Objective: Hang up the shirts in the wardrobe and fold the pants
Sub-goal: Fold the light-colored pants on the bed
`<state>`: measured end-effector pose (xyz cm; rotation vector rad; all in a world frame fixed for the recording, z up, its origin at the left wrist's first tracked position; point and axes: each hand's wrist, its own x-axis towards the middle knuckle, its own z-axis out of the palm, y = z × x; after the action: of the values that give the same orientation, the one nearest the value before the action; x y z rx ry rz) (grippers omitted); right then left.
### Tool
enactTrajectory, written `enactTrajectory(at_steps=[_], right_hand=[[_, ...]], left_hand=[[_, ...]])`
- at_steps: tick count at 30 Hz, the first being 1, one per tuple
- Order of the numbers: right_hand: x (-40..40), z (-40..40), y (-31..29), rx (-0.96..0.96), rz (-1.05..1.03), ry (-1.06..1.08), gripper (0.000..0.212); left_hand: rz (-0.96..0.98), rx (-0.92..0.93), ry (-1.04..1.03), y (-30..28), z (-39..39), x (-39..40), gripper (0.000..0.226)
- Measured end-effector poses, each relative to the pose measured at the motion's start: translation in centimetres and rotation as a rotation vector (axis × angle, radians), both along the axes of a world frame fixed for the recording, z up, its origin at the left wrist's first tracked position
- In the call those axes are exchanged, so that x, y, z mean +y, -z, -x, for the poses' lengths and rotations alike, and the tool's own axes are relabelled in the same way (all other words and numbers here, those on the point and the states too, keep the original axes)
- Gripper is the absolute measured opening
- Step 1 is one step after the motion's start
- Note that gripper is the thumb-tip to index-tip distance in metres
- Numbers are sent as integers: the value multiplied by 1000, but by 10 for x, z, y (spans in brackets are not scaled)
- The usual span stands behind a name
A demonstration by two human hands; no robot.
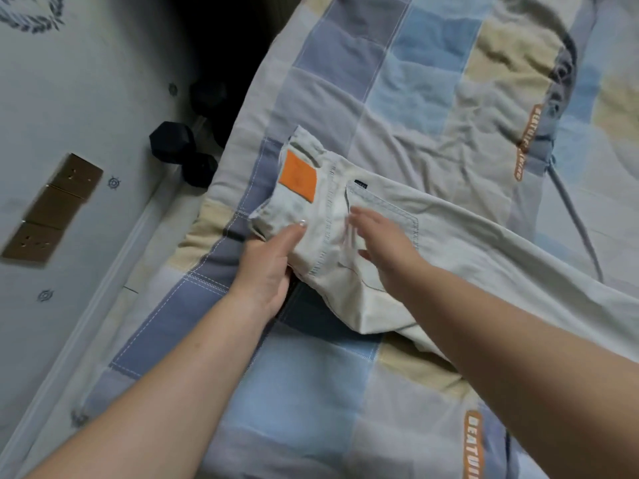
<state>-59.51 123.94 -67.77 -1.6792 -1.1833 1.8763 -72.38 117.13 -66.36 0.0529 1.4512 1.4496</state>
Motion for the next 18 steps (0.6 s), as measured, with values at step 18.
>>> enactTrajectory(at_steps=[18], right_hand=[[25, -258, -58, -298, 3, 77, 30]], left_hand=[[-305, 928, 1066, -56, -302, -38, 64]])
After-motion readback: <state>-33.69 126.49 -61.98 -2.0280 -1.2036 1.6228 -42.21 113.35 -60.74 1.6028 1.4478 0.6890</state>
